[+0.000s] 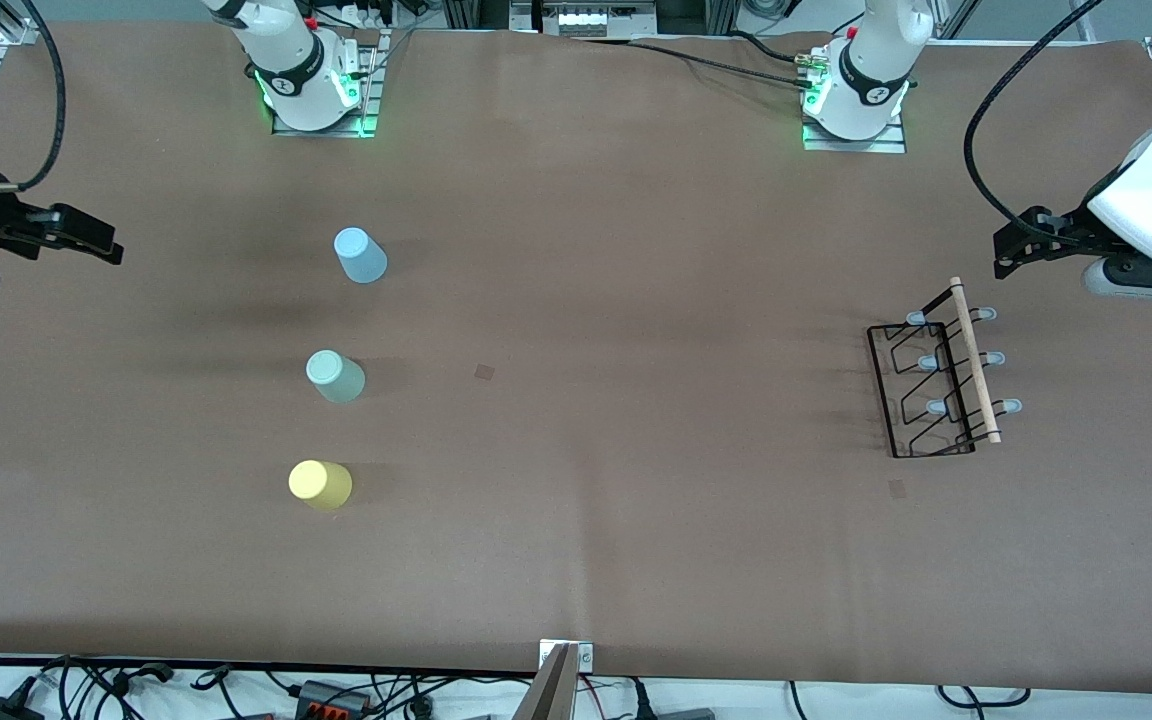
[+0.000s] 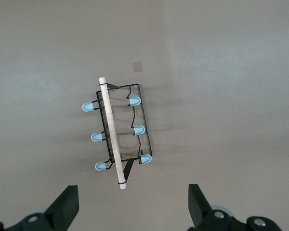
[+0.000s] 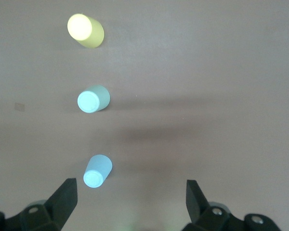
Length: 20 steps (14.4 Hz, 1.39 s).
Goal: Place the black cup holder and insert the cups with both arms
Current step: 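Reach the right gripper to the teal cup while the left gripper reaches the rack handle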
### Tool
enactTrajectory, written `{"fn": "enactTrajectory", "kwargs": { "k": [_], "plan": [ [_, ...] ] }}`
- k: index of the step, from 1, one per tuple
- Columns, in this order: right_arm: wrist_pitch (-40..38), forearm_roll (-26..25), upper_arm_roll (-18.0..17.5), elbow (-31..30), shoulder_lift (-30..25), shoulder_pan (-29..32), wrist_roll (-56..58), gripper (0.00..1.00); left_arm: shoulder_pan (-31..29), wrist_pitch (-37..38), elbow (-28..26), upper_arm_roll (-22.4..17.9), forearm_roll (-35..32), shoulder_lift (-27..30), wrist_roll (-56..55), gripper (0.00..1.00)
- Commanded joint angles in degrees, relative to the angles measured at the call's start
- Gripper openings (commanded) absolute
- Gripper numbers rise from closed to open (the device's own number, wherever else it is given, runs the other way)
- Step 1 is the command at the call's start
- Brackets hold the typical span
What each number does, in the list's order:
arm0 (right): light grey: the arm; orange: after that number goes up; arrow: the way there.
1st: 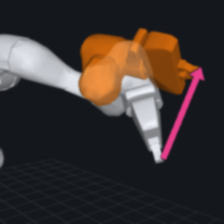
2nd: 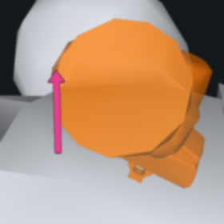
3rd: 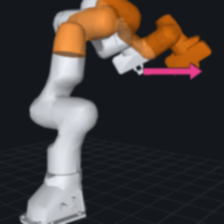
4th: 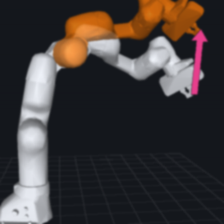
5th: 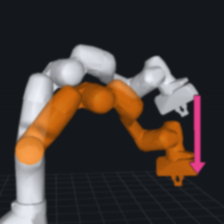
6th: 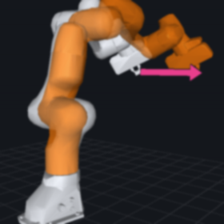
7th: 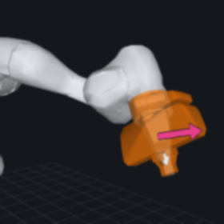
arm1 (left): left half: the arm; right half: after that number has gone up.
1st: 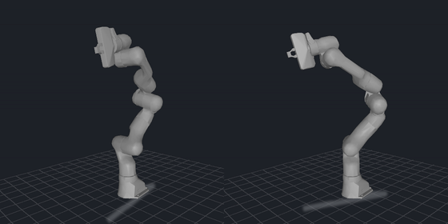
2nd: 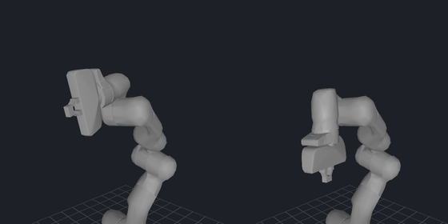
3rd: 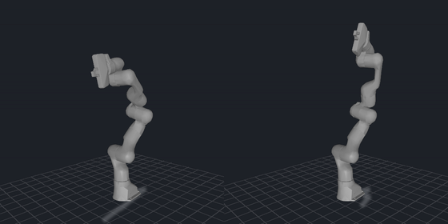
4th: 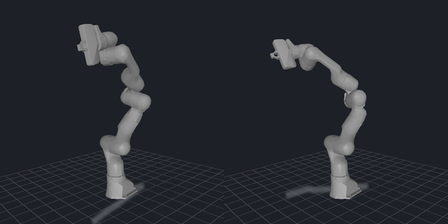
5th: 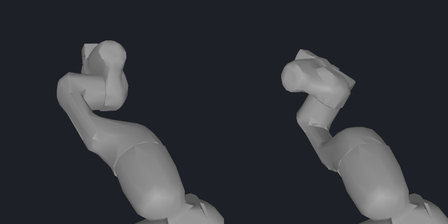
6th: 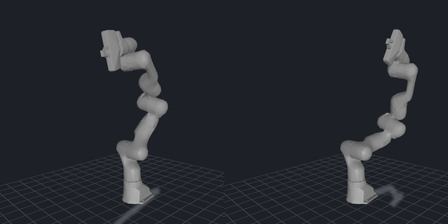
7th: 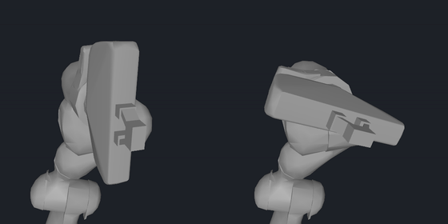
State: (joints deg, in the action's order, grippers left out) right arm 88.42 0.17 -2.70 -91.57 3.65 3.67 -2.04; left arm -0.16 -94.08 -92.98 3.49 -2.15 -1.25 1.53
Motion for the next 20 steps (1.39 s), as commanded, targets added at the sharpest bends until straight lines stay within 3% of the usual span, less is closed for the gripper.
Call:
{"fn": "enactTrajectory", "kwargs": {
  "k": [1, 5, 11, 13, 15, 18, 20],
  "plan": [
    [0.3, 0.7, 0.4, -2.0, 0.0, -0.1, 0.6, 1.00, -0.4, 0.7, 0.3, 0.2, 0.5, -1.0, 0.4, 1.00],
    [1.0, 0.2, 0.5, -3.3, 0.7, -0.2, 0.5, 1.00, -1.1, 3.1, 0.7, 0.1, 0.6, -2.5, 0.4, 1.00],
    [14.8, 0.4, 0.4, -14.0, 0.9, -3.8, 0.4, 1.00, -3.3, 2.6, 1.0, 0.0, -0.2, -12.3, 0.7, 1.00],
    [18.3, -0.2, 0.2, -15.1, 2.1, -5.3, 0.0, 1.00, -5.1, -1.9, 0.6, 0.0, -0.5, -16.9, 0.7, 1.00],
    [22.2, 0.3, -0.5, -15.4, 4.7, -6.2, -0.5, 1.00, -7.0, -8.0, -2.5, 0.1, -0.4, -18.0, 0.8, 1.00],
    [28.1, 0.4, -0.5, -17.4, 7.1, -7.4, -0.5, 1.00, -7.1, -16.9, -9.3, 0.6, -0.4, -16.2, 0.8, 0.92],
    [35.6, 0.5, -0.4, -22.6, 6.8, -8.8, -0.6, 1.00, -7.0, -21.9, -13.6, 0.8, -0.4, -14.1, 0.8, 0.79]
  ]
}}
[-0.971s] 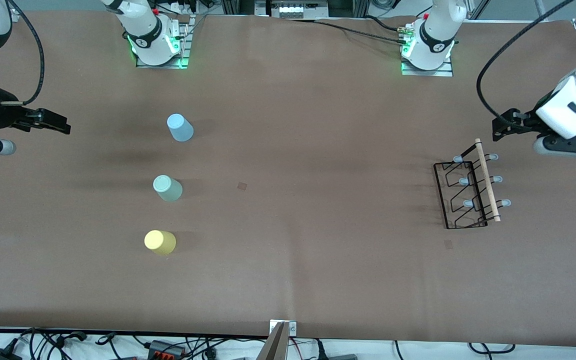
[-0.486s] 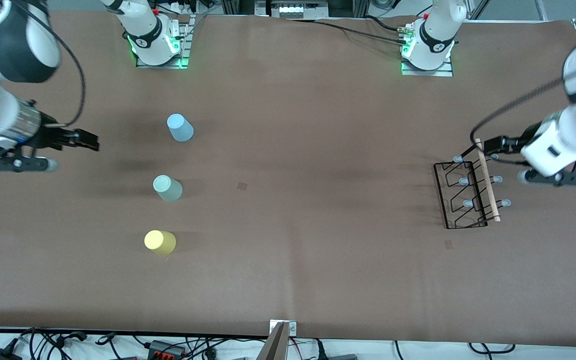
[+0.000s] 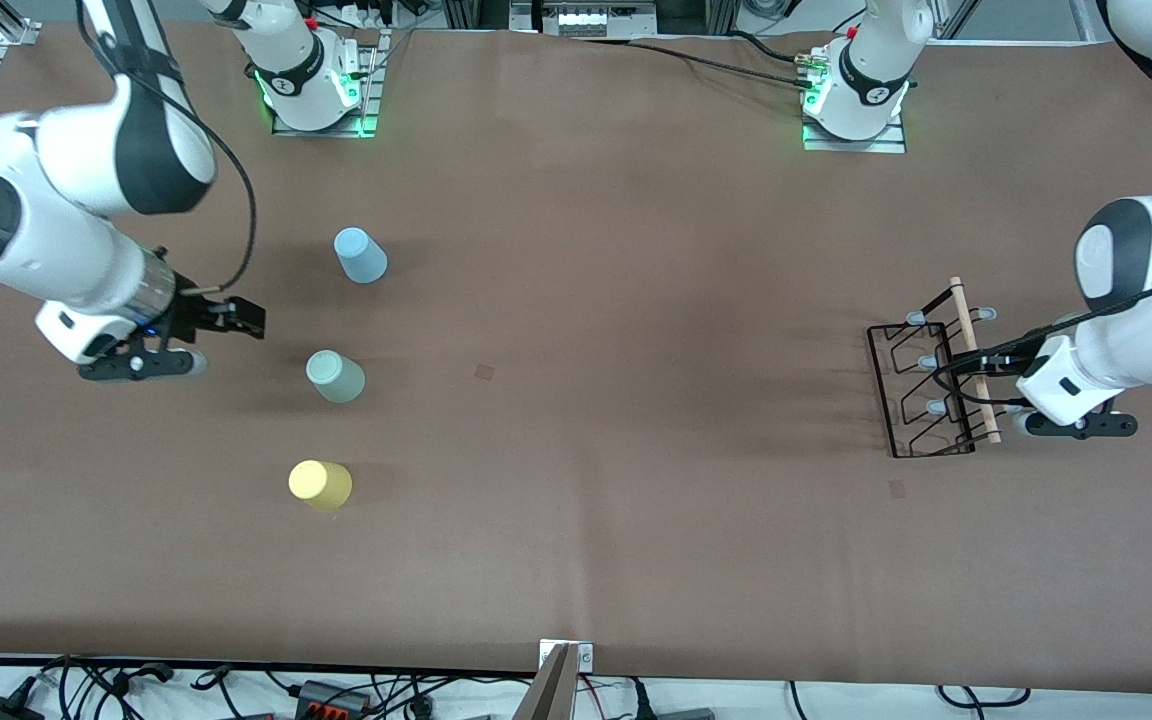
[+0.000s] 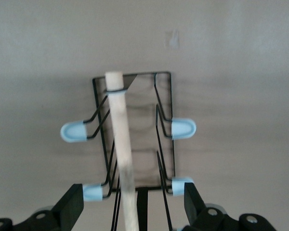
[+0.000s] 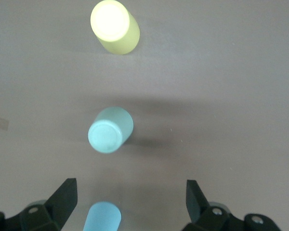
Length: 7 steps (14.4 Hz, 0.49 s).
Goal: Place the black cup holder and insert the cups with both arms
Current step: 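Reach the right gripper to the teal cup while the left gripper reaches the rack handle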
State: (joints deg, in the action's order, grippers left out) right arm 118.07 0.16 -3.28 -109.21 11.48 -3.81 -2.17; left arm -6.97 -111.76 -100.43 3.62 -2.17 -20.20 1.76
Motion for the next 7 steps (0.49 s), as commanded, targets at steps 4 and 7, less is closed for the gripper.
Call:
{"fn": "enactTrajectory", "kwargs": {
  "k": [4, 7],
  "plan": [
    [14.5, 0.6, 0.0, -10.5, -0.2, -2.3, -0.5, 1.00, -1.1, -13.1, -12.0, 0.7, -0.5, 5.4, 1.5, 0.74],
    [15.8, 0.6, 0.0, -11.8, 0.6, -2.9, -0.5, 1.00, -1.2, -13.3, -12.3, 0.7, -0.5, 5.4, 1.5, 0.67]
  ]
}}
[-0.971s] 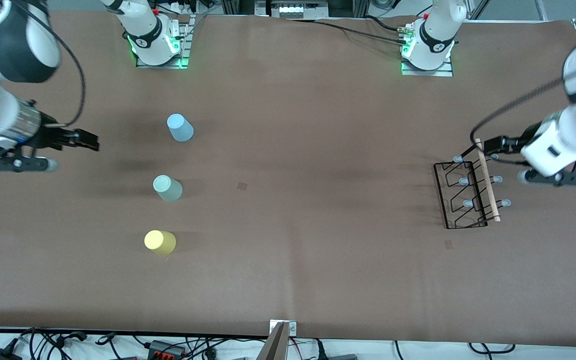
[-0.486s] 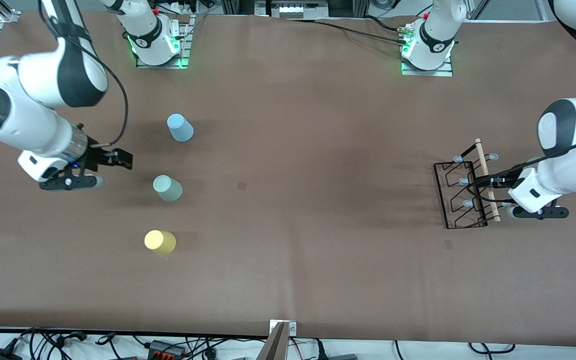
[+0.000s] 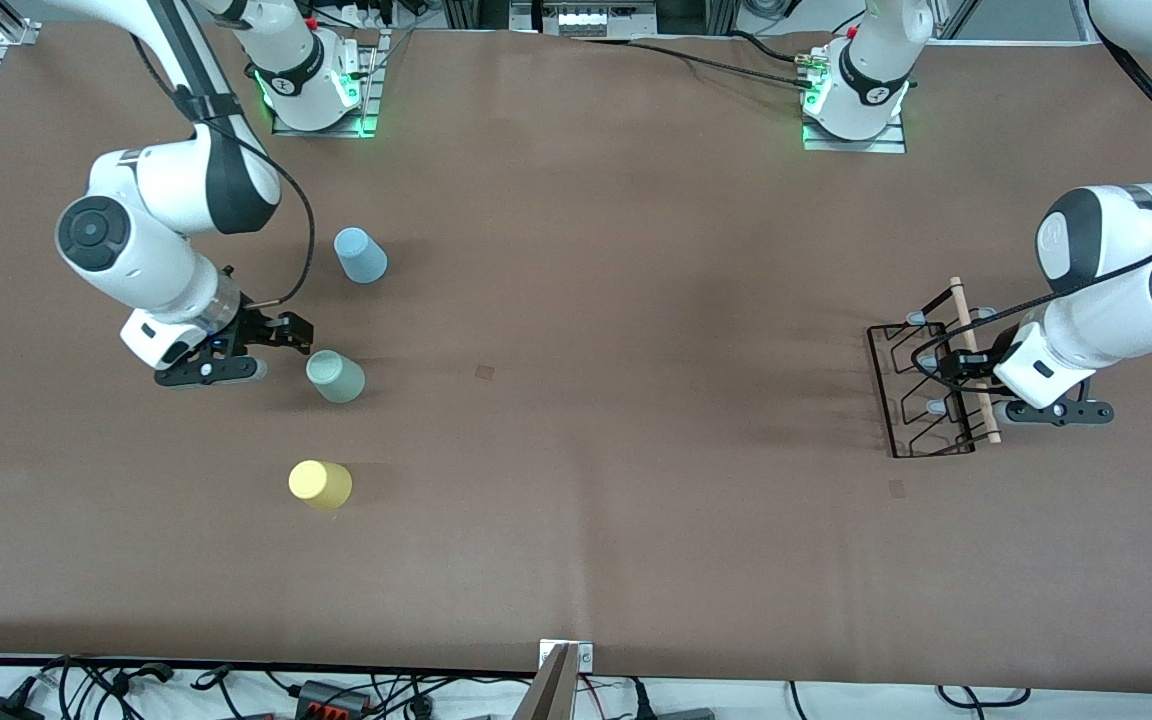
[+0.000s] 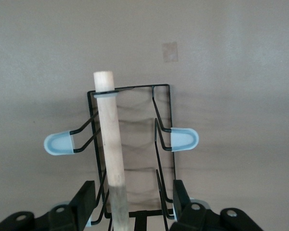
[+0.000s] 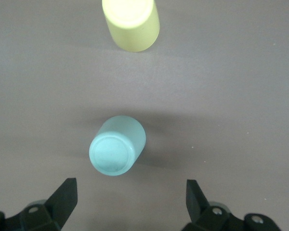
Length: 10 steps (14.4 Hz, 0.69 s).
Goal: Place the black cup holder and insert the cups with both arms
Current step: 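Grasp the teal cup with the right gripper while the left gripper drags the rack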
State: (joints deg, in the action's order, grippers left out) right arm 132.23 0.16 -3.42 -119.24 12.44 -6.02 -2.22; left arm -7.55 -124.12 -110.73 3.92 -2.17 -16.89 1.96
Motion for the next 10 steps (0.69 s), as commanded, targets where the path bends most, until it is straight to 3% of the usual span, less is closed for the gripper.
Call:
{"fn": "enactTrajectory", "kwargs": {
  "k": [1, 7, 10],
  "plan": [
    [3.5, 0.6, 0.2, -2.9, -0.2, -0.7, -0.4, 1.00, -0.6, -0.8, -2.0, 0.4, -0.5, 2.1, 1.4, 0.61],
    [15.5, 0.5, 0.1, -5.8, 5.8, -1.5, 0.1, 1.00, -0.7, 0.0, -2.0, 0.3, -0.5, 2.2, 1.4, 0.28],
    [17.3, 0.5, 0.1, -5.8, 7.2, -2.1, -0.3, 1.00, -1.0, 1.3, -1.6, 0.4, -0.5, 2.2, 1.4, 0.12]
  ]
}}
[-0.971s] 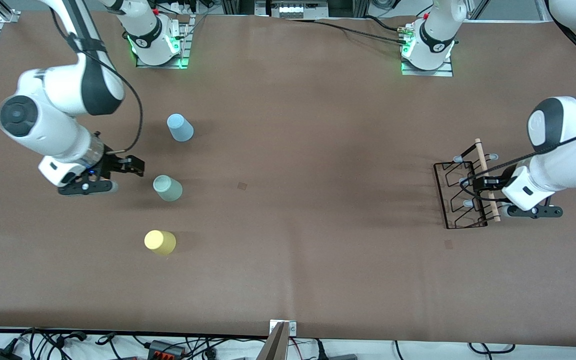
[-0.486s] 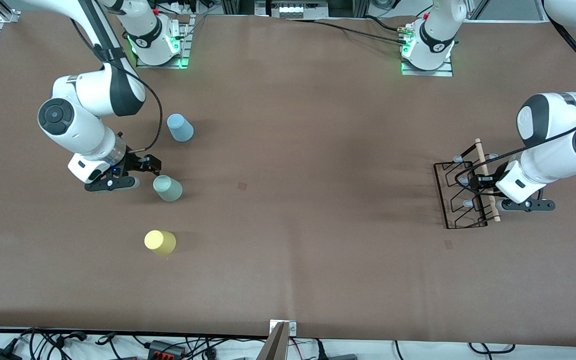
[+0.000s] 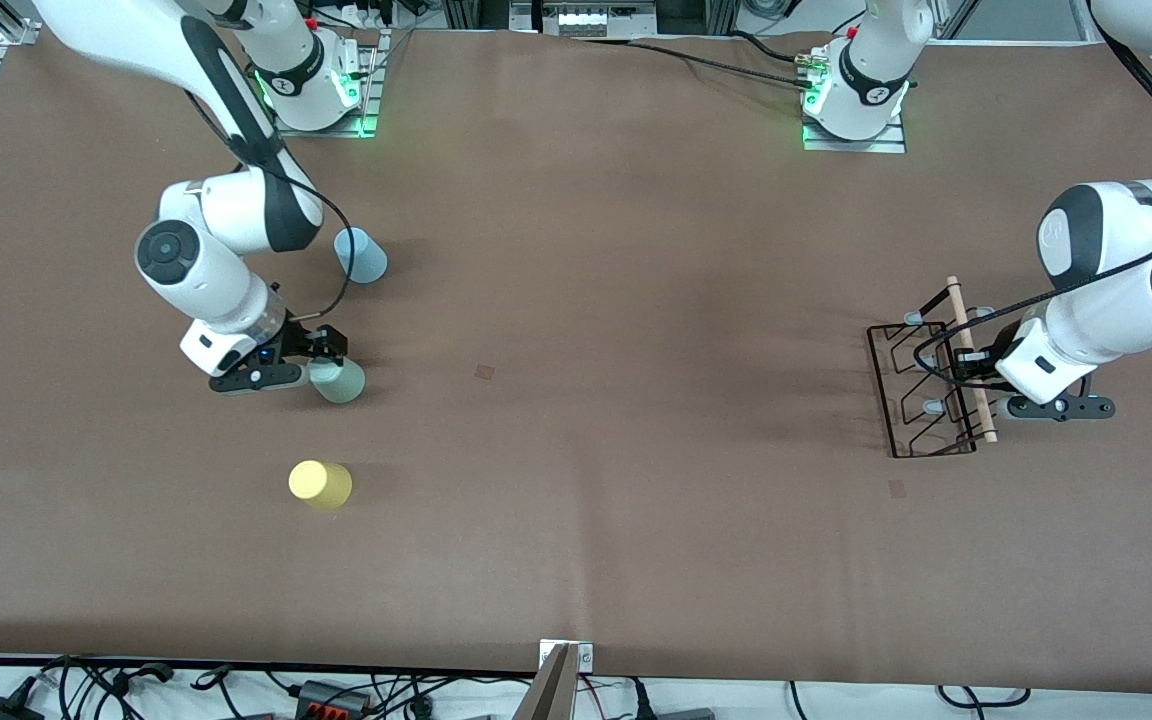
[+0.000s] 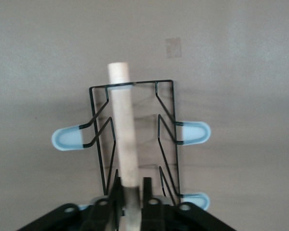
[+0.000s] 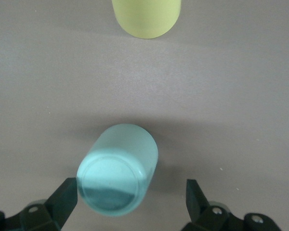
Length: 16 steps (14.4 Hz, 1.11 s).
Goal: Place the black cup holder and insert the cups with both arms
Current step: 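Grasp the teal cup with the right gripper while the left gripper drags the rack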
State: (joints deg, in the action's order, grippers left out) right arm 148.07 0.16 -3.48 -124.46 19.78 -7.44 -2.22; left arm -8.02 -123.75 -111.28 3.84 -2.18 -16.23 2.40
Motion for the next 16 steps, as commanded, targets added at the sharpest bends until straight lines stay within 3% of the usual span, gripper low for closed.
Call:
{"fn": "enactTrajectory", "kwargs": {
  "k": [1, 7, 9, 12, 13, 16],
  "plan": [
    [1.4, 0.5, 0.1, -0.6, 0.0, -0.6, -0.3, 1.00, -0.5, 2.1, -0.8, 0.5, -0.5, 1.5, 1.0, 0.05],
    [1.9, 0.5, 0.0, -1.0, 1.2, -0.6, -0.2, 1.00, 0.5, 15.4, 9.8, 1.3, -0.5, 1.6, 1.1, 0.02],
    [1.8, 0.5, 0.1, -1.0, 1.1, -0.6, -0.2, 1.00, 0.8, 21.3, 13.5, 5.6, 0.1, 1.6, 0.3, 0.02],
    [1.7, 0.5, 0.1, -1.1, 1.1, -0.6, 0.2, 1.00, 1.2, 21.8, 15.5, 13.1, 0.3, 1.2, -4.4, 0.02],
    [1.8, 0.5, 0.1, -1.1, 1.1, -0.6, 0.3, 0.95, 1.9, 21.2, 15.5, 15.1, 0.3, 0.8, -8.1, 0.02],
    [1.7, 0.5, 0.0, -1.1, 1.1, -0.6, 0.5, 0.43, 8.3, 17.4, 17.1, 17.3, 0.2, -1.4, -16.9, 0.02]
  ]
}}
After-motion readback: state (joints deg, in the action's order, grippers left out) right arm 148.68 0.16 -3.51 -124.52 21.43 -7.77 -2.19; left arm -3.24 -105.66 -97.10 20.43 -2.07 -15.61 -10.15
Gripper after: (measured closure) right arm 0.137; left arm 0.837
